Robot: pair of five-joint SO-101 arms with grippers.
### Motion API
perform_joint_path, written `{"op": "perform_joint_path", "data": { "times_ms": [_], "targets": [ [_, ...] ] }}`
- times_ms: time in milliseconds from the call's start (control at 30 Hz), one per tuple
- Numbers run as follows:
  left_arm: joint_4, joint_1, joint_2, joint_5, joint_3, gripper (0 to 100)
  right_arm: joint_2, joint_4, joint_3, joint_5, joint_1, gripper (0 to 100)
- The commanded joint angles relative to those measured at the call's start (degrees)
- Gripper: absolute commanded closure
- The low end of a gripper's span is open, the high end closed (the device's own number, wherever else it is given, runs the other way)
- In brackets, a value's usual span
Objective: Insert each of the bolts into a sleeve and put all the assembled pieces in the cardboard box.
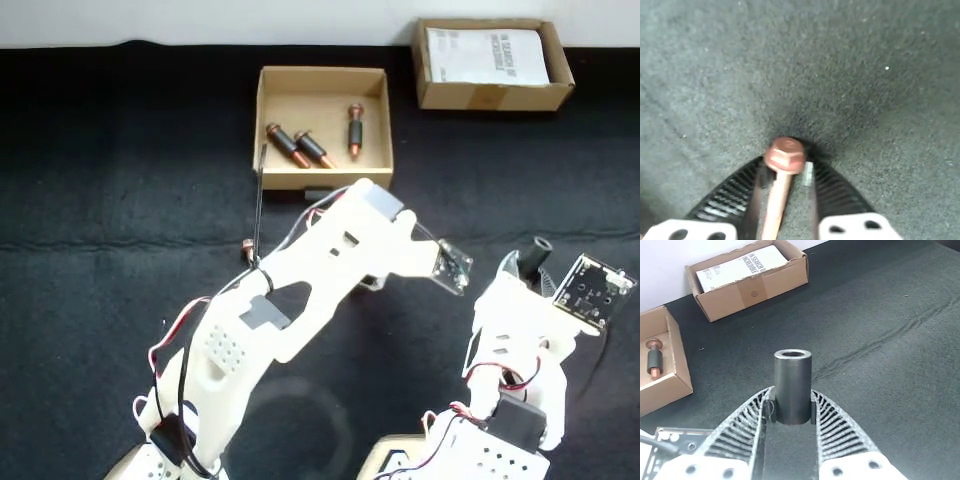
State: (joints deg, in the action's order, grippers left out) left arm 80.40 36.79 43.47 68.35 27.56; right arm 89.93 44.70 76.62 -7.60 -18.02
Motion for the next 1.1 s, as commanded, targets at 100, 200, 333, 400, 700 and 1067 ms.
{"op": "perform_joint_path", "data": {
  "times_ms": [100, 200, 333, 400, 700, 1067],
  "targets": [
    [-0.35, 0.31, -0.22, -0.26, 1.27, 99, 0.84, -0.22, -0.75, 0.79, -2.51, 99.1],
    [-0.35, -0.22, -0.22, -0.26, 1.36, 99, 0.84, -0.22, -0.84, 0.79, -2.42, 99.1],
    [-0.35, -0.48, -1.01, -1.67, 1.89, 99, 0.84, -0.22, -0.4, 0.79, -2.15, 99.1],
    [-0.26, -1.19, -1.98, -7.03, 5.05, 99, 0.84, -0.22, -0.13, 0.53, -2.15, 99.1],
    [-0.18, -11.12, -4.79, -36.57, 28.44, 99, 0.84, -0.48, 4.26, 0.35, 3.12, 99.1],
    [14.15, -16.22, -4.88, -49.41, 35.3, 99, 0.75, -14.55, 4.44, 0.35, 21.05, 99.1]
  ]
}}
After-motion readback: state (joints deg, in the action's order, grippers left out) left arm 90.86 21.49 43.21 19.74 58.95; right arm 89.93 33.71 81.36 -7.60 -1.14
